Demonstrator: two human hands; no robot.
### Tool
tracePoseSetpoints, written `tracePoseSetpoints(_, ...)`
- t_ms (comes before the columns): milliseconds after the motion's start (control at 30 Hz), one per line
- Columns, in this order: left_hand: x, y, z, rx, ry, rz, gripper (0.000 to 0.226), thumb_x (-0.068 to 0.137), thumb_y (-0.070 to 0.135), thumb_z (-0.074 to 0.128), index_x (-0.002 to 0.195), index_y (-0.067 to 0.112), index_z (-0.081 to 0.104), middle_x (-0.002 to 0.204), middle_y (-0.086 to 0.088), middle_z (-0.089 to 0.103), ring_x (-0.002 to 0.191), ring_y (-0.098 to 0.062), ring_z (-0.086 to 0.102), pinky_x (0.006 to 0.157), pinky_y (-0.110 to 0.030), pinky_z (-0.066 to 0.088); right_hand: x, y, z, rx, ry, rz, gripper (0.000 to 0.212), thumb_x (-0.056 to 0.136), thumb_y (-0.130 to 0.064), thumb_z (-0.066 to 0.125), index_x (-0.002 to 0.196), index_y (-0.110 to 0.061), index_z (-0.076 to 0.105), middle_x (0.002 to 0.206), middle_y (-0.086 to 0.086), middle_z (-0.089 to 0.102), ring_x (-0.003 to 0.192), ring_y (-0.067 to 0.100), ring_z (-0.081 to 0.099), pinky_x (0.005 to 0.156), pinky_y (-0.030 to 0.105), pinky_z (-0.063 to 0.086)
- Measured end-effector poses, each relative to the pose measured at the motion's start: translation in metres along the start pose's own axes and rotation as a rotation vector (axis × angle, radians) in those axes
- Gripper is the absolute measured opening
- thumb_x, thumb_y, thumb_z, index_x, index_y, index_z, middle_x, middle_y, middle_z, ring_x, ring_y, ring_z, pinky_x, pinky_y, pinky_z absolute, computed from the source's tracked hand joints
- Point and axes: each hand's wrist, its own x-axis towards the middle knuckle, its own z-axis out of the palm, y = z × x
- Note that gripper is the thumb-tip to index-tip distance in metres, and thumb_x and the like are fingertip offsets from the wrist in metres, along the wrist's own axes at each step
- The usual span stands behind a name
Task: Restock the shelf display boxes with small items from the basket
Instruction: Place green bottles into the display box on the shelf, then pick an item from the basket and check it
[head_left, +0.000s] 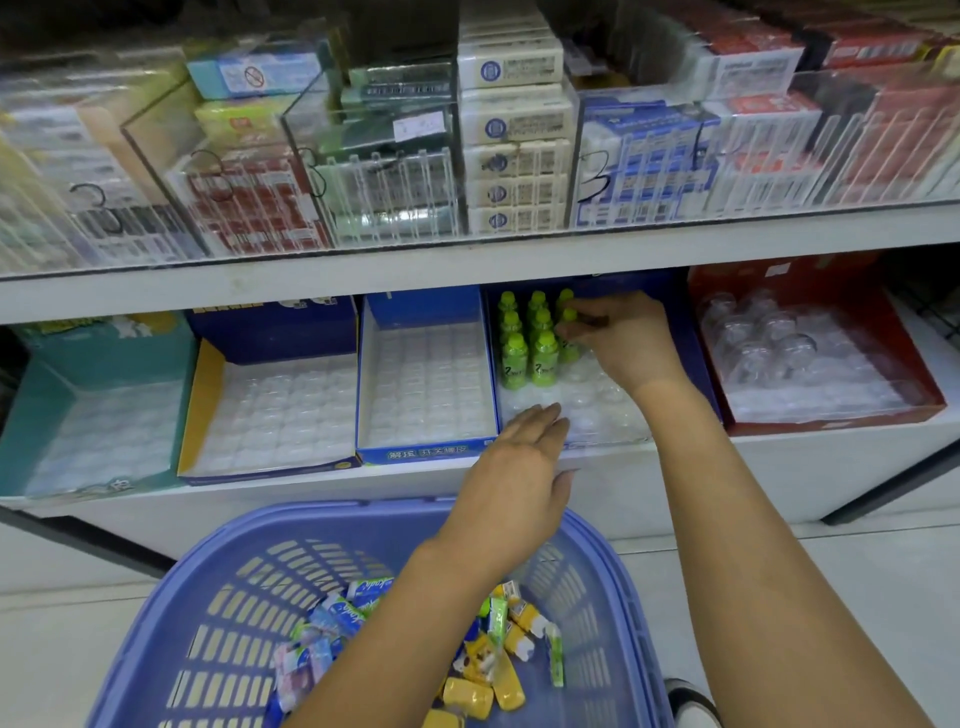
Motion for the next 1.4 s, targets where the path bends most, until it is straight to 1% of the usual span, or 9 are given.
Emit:
tracePoseSetpoints(367, -0.018, 0.004, -0.020, -0.240, 0.076, -0.050, 0.046, 0.096, 0.020, 0.049, 0.141, 0.015, 0.042, 0.149, 0.002, 0.037, 0.135, -0.011, 0.035, 0.107, -0.017, 0.025, -0.023, -0.028, -0.012, -0.094, -0.023, 0.071, 0.051, 0.080, -0.019, 0.074, 0.127, -0.009, 0.058, 0.122, 0.006, 0.063, 0.107, 0.017, 0.060, 0.088, 0.022, 0.046)
tracePoseSetpoints(467, -0.049, -0.013, -0.016, -0.316, 0.255, -0.093, 0.028, 0.093, 0.019, 0.052, 0.121, 0.017, 0.058, 0.119, 0.004, 0.055, 0.107, -0.007, 0.052, 0.090, -0.016, 0.040, -0.053, -0.055, -0.019, -0.167, 0.047, 0.007, 0.034, 0.078, -0.024, 0.075, 0.107, -0.009, 0.064, 0.093, 0.006, 0.067, 0.081, 0.017, 0.061, 0.070, 0.024, 0.047)
tracePoseSetpoints(567, -0.087, -0.047, 0.003, -0.297, 0.142, -0.308, 0.018, 0.093, 0.016, 0.052, 0.108, 0.016, 0.063, 0.104, -0.001, 0.064, 0.089, -0.011, 0.059, 0.075, -0.020, 0.045, -0.097, -0.080, -0.004, -0.136, -0.294, 0.006, 0.019, 0.076, -0.030, 0.076, 0.078, -0.014, 0.066, 0.065, 0.001, 0.065, 0.052, 0.005, 0.059, 0.047, 0.013, 0.044)
tracePoseSetpoints(633, -0.110, -0.070, 0.022, -0.203, -0.047, -0.472, 0.020, 0.094, 0.018, 0.049, 0.109, 0.014, 0.062, 0.103, -0.006, 0.068, 0.090, -0.020, 0.062, 0.074, -0.025, 0.047, -0.121, -0.080, 0.026, -0.300, -0.571, 0.035, 0.024, 0.077, -0.034, 0.074, 0.073, -0.012, 0.067, 0.062, 0.002, 0.066, 0.052, 0.006, 0.060, 0.054, 0.019, 0.048)
tracePoseSetpoints(733, -0.147, -0.097, 0.057, -0.090, -0.264, -0.569, 0.028, 0.091, 0.015, 0.049, 0.116, 0.010, 0.061, 0.117, -0.013, 0.064, 0.105, -0.028, 0.060, 0.085, -0.033, 0.048, -0.147, -0.046, 0.079, -0.588, -0.816, 0.160, 0.029, 0.081, -0.034, 0.068, 0.068, -0.009, 0.061, 0.065, 0.006, 0.060, 0.059, 0.017, 0.057, 0.065, 0.028, 0.050)
tracePoseSetpoints(833, -0.185, -0.117, 0.085, -0.045, -0.461, -0.613, 0.046, 0.090, 0.019, 0.053, 0.134, 0.009, 0.047, 0.139, -0.014, 0.047, 0.125, -0.026, 0.048, 0.100, -0.035, 0.041, -0.168, 0.006, 0.119, -0.679, -0.906, 0.322, 0.017, 0.087, -0.022, 0.058, 0.074, -0.012, 0.056, 0.075, 0.009, 0.059, 0.063, 0.021, 0.057, 0.050, 0.024, 0.041)
tracePoseSetpoints(933, -0.198, -0.128, 0.097, -0.068, -0.519, -0.594, 0.059, 0.089, 0.018, 0.054, 0.144, 0.012, 0.034, 0.153, -0.009, 0.028, 0.139, -0.024, 0.029, 0.111, -0.032, 0.030, -0.183, 0.050, 0.144, -0.777, -0.891, 0.364, 0.017, 0.091, -0.019, 0.051, 0.097, -0.006, 0.061, 0.097, 0.013, 0.063, 0.073, 0.020, 0.055, 0.053, 0.023, 0.041)
tracePoseSetpoints(1100, -0.188, -0.136, 0.104, -0.030, -0.433, -0.613, 0.047, 0.090, 0.017, 0.050, 0.136, 0.017, 0.047, 0.140, -0.006, 0.042, 0.129, -0.024, 0.039, 0.109, -0.033, 0.031, -0.203, 0.089, 0.177, -0.678, -0.630, 0.325, 0.033, 0.090, -0.014, 0.052, 0.121, -0.014, 0.060, 0.120, 0.011, 0.064, 0.111, 0.027, 0.059, 0.090, 0.030, 0.047)
tracePoseSetpoints(1400, -0.170, -0.148, 0.117, 0.009, -0.330, -0.713, 0.030, 0.089, 0.020, 0.049, 0.117, 0.018, 0.062, 0.126, -0.006, 0.055, 0.119, -0.025, 0.045, 0.094, -0.035, 0.045, -0.216, 0.110, 0.196, -0.829, -0.571, 0.089, 0.035, 0.094, -0.032, 0.048, 0.124, -0.014, 0.051, 0.119, 0.008, 0.057, 0.110, 0.026, 0.052, 0.084, 0.032, 0.045)
